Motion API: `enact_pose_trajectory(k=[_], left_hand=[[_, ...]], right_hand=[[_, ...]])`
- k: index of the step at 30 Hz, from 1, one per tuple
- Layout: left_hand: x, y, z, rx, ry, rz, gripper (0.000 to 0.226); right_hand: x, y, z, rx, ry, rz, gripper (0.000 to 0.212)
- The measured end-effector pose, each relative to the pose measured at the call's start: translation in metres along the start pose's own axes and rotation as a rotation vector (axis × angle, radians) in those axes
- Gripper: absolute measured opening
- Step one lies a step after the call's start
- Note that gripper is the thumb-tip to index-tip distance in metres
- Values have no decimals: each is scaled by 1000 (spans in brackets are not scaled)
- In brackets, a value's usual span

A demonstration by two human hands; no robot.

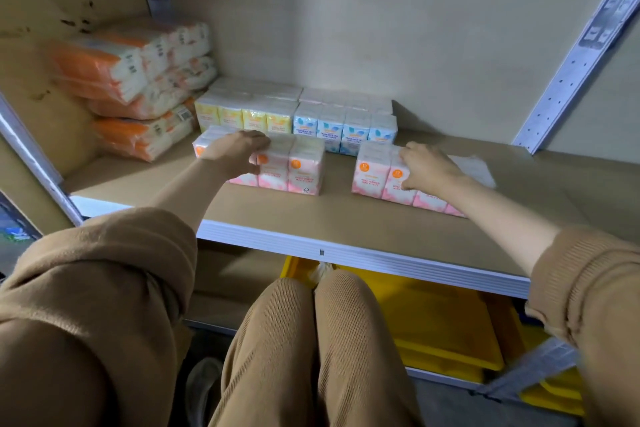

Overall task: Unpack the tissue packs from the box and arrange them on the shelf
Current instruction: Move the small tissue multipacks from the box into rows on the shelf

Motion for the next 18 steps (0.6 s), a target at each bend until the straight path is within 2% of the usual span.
enact_pose_trajectory(k=[10, 18], left_hand=[[0, -20, 28, -36, 44, -72, 60], [3, -44, 62, -70, 96, -103, 59]], right_hand=[[-8, -44, 61, -117, -54, -90, 35], [-9, -80, 87, -102, -68, -124, 37]])
Point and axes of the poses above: each hand's wrist, its own y-axis away from the middle knuckle, its own x-axis out of the palm, z = x × y, the point moved 7 cm from there along -y, towards the middle knuckle, and after that the axes turned 6 degrees about z, right-handed, at the moved point
